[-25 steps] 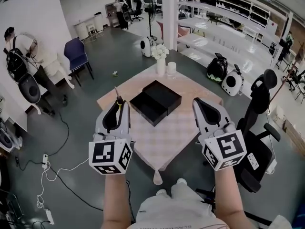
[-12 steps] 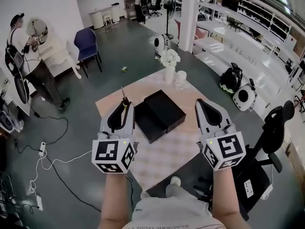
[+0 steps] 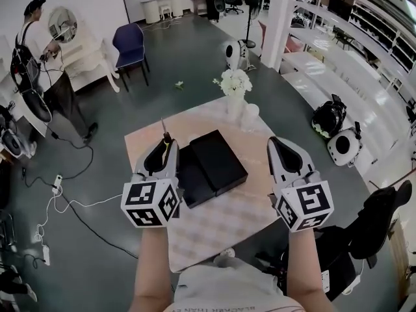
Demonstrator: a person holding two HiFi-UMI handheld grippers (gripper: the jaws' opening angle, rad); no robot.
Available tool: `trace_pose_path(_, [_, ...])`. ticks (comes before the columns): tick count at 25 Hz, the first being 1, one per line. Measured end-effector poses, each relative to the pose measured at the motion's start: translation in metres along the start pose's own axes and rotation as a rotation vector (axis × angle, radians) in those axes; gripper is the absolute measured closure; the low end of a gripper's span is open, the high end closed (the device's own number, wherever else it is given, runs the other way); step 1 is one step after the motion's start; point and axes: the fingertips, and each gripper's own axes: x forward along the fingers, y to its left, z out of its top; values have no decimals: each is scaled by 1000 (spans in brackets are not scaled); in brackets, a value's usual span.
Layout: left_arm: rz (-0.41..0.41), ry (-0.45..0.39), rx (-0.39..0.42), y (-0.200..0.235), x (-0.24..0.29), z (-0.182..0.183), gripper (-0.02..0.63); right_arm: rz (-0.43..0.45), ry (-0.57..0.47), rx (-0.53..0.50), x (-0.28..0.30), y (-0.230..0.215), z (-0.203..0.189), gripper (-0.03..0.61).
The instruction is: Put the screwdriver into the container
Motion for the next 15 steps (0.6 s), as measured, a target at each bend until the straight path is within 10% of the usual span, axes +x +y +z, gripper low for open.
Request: trace_pose_path(15, [50,544,-365,17,63,-182,531,55,171,111,44,-15,-88,574])
